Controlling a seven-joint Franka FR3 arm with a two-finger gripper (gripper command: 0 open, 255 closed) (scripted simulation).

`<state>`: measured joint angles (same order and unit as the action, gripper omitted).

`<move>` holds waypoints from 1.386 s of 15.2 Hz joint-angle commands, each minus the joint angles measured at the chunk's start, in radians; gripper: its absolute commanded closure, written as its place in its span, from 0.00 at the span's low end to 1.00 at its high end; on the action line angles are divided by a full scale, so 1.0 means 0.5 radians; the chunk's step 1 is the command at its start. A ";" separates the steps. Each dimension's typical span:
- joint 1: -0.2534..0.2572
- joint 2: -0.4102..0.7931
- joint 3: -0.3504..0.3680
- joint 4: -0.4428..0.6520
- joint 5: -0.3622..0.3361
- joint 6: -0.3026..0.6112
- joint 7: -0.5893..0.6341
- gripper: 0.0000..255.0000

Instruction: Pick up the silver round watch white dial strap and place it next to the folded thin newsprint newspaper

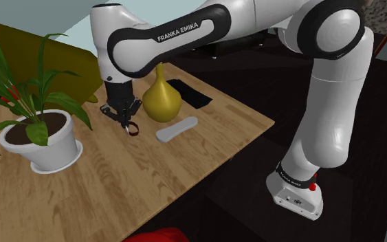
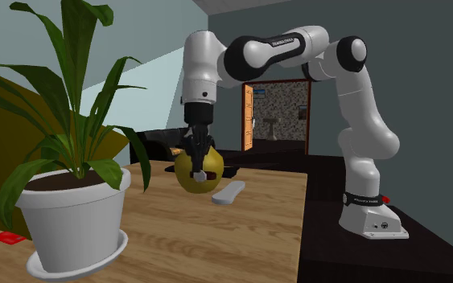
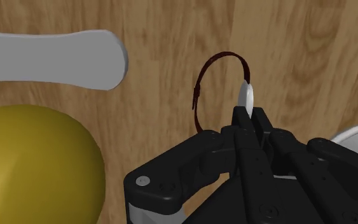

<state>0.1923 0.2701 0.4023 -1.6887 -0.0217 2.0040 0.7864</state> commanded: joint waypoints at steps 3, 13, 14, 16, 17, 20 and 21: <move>-0.128 -0.194 -0.035 -0.234 0.099 0.044 -0.185 1.00; -0.399 -0.569 -0.227 -0.667 0.278 0.080 -0.714 1.00; -0.423 -0.596 -0.251 -0.697 0.288 0.078 -0.766 1.00; -0.469 -0.644 -0.301 -0.750 0.303 0.073 -0.869 1.00; -0.491 -0.665 -0.328 -0.773 0.309 0.070 -0.921 1.00; -0.558 -0.716 -0.408 -0.828 0.318 0.057 -1.072 1.00; -0.580 -0.729 -0.436 -0.842 0.319 0.053 -1.122 1.00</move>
<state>-0.0837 -0.0925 0.2012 -2.1084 0.1389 2.0373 0.2553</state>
